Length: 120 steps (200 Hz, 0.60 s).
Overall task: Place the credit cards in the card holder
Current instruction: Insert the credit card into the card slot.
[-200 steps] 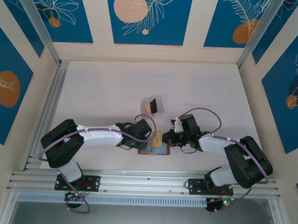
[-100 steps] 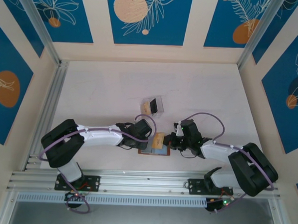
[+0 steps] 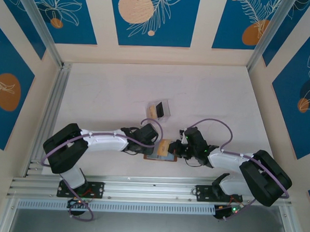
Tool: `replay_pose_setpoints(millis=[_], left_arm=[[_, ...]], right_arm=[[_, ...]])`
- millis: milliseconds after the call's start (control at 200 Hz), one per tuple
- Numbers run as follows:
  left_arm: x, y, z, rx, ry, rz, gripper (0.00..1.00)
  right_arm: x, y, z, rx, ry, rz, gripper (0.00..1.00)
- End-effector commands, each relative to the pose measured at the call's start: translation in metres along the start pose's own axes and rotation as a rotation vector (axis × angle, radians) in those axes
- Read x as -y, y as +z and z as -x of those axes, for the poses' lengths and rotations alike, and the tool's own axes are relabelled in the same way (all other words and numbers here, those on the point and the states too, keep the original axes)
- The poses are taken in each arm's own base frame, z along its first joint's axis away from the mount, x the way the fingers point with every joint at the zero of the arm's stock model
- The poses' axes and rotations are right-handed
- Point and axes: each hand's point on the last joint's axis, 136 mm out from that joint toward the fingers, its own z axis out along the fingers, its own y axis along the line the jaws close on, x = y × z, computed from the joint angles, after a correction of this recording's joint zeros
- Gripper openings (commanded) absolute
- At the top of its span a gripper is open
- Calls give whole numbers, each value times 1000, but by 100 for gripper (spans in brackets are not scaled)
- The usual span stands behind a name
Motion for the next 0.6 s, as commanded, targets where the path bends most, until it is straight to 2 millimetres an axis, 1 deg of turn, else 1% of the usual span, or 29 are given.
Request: replay_pose_setpoints(millis=[0, 170, 390, 595], left_arm=[[-28, 18, -43, -134, 16, 103, 33], [-28, 19, -44, -136, 16, 103, 33], [-30, 19, -46, -137, 13, 107, 33], [-30, 19, -45, -136, 11, 105, 33]], right_arm=[[23, 2, -17, -34, 34, -83, 0], [29, 2, -25, -44, 43, -112, 0], [43, -7, -30, -20, 71, -168, 0], [46, -7, -32, -22, 82, -184, 0]])
